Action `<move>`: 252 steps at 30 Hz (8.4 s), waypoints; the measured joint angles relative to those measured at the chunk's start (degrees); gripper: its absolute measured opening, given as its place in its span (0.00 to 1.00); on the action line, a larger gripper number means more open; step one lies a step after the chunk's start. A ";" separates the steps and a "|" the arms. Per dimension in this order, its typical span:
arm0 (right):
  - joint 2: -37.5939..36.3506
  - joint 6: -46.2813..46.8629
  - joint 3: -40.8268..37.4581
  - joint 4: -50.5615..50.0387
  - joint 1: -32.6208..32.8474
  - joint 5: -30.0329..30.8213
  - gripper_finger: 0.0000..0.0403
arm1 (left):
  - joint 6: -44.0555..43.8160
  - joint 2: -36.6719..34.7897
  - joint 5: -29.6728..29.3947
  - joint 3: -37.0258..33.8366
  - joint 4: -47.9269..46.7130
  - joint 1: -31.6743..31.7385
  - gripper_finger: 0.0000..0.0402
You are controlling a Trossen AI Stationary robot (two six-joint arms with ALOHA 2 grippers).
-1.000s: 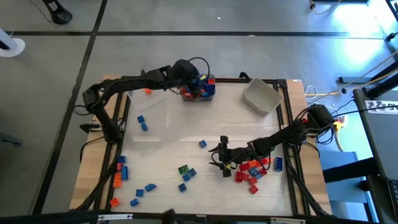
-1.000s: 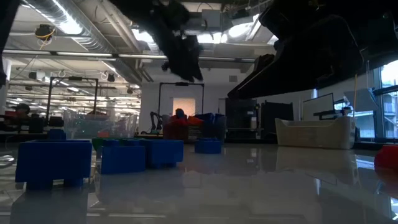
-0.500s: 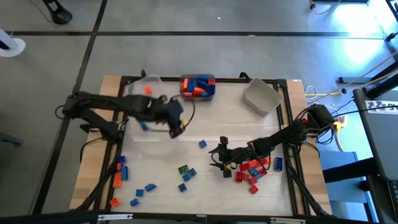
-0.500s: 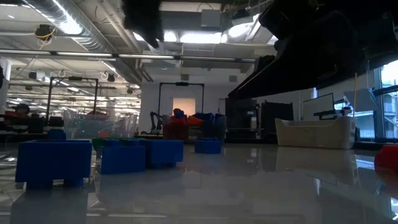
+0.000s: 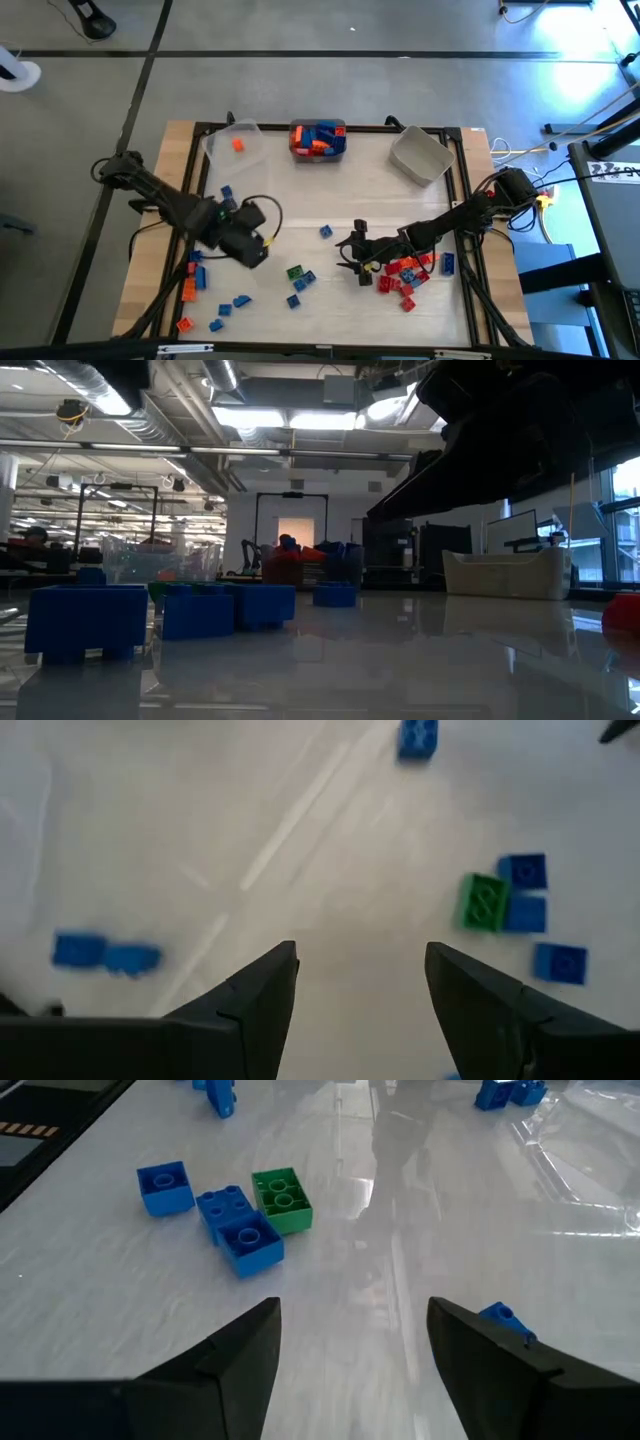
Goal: Sort blocks by size
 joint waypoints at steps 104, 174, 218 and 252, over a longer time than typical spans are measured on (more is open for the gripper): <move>0.00 -0.14 0.02 0.45 0.01 0.00 0.62 | -8.69 14.84 22.82 -14.27 1.40 -14.35 0.21; -24.90 -10.08 0.02 -14.25 -13.51 -2.49 0.62 | 58.26 29.30 16.70 7.45 44.73 64.38 0.28; -24.90 -10.40 0.01 -14.42 -13.51 -3.67 0.62 | 61.72 27.76 19.50 4.70 52.17 64.71 0.42; -24.89 -8.63 0.00 -14.59 -13.51 -4.44 0.62 | 51.69 7.51 12.55 4.68 21.31 29.09 0.42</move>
